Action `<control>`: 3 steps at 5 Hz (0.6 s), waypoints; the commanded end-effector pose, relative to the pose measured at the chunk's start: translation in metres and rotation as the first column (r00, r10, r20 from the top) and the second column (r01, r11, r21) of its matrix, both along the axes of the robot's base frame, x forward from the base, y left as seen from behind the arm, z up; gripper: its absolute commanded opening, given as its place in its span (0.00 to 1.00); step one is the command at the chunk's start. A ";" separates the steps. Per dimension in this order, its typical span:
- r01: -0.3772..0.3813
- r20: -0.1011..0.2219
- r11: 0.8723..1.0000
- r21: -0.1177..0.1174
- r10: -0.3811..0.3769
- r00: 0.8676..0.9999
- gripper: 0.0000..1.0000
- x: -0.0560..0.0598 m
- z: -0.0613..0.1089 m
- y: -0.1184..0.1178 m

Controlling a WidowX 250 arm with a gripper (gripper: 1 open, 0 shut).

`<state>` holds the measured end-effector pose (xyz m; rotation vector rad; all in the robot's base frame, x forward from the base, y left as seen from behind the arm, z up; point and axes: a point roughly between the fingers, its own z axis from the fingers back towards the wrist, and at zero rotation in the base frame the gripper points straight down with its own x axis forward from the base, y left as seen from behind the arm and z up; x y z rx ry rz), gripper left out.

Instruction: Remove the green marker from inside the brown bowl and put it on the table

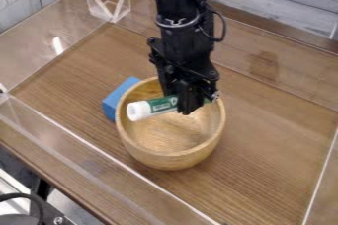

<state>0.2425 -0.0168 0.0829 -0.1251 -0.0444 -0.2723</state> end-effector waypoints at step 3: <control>0.036 0.082 0.999 0.004 -0.036 0.996 0.00 0.010 0.026 0.004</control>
